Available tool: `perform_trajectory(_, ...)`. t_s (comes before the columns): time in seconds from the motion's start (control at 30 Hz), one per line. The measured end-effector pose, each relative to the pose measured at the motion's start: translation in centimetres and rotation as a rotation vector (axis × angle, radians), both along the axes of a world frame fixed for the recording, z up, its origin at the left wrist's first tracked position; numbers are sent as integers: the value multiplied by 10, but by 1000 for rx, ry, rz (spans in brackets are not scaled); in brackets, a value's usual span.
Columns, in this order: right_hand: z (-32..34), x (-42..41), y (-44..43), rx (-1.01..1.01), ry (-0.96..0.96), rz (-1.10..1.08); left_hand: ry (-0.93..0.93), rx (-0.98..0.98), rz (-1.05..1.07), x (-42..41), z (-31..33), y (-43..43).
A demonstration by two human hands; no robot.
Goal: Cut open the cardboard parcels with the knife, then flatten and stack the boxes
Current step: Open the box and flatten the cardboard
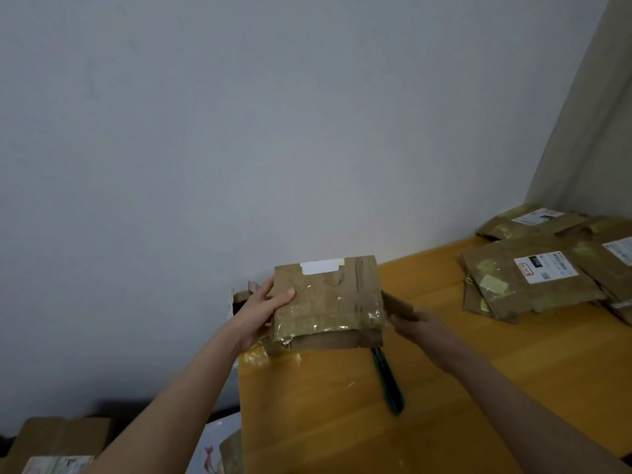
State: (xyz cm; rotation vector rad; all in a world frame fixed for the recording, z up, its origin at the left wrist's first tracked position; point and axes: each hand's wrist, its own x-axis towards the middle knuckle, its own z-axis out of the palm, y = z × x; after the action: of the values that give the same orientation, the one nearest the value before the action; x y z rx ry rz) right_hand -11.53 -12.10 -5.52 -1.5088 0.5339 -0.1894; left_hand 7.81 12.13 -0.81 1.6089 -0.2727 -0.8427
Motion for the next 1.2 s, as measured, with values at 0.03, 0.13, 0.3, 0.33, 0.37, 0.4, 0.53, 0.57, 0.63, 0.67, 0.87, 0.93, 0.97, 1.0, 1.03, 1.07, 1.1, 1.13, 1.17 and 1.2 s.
perform_trajectory(0.03, 2, -3, 0, -32, 20, 84, -11, -39, 8, 0, -5, 2)
perform_trajectory(0.13, 5, -7, -3, 4, 92, 276, -118, -29, 4, -5, -10, 5)
perform_trajectory(0.3, 1, 0, -2, 96, 94, 30, -289, 15, -81, -21, -12, -2)
perform_trajectory(0.33, 0, 1, 0, 75, 76, 30, -331, 40, -74, -22, -14, -3)
perform_trajectory(0.37, 1, 1, 2, 85, 56, 39, -392, 72, -63, -23, -17, -4)
perform_trajectory(0.4, 0, 1, 3, 107, 38, 43, -461, 102, -50, -23, -19, -4)
perform_trajectory(0.53, -5, 2, 2, 285, 66, -9, -812, 149, -68, -29, -22, -3)
perform_trajectory(0.57, -5, 1, 0, 347, 87, -25, -949, 171, -88, -31, -20, -3)
perform_trajectory(0.63, -3, 2, -4, 392, 156, -18, -1223, 179, -151, -36, -15, -1)
perform_trajectory(0.67, -2, 2, -6, 373, 194, -5, -1357, 160, -201, -38, -13, -1)
perform_trajectory(0.87, 12, 11, 8, 23, 431, 49, -1672, 214, -406, -48, -7, -3)
perform_trajectory(0.93, 9, 16, 13, -66, 414, -11, -1643, 240, -431, -48, -10, -2)
perform_trajectory(0.97, 6, 18, 14, -112, 399, -42, -1625, 244, -429, -48, -11, -2)
perform_trajectory(1.0, 5, 20, 15, -165, 385, -75, -1616, 244, -424, -46, -13, 0)
perform_trajectory(1.03, 6, 20, 16, -234, 380, -92, -1615, 244, -421, -45, -15, 1)
perform_trajectory(1.07, 10, 20, 17, -311, 365, -88, -1617, 243, -423, -45, -16, 2)
perform_trajectory(1.1, 13, 20, 17, -388, 346, -65, -1617, 246, -423, -44, -17, 3)
perform_trajectory(1.13, 15, 20, 18, -458, 326, -43, -1611, 250, -419, -45, -18, 4)
perform_trajectory(1.17, 15, 20, 16, -489, 306, -33, -1606, 246, -407, -45, -19, 5)
perform_trajectory(1.2, 16, 20, 13, -481, 274, -61, -1597, 238, -395, -45, -20, 6)
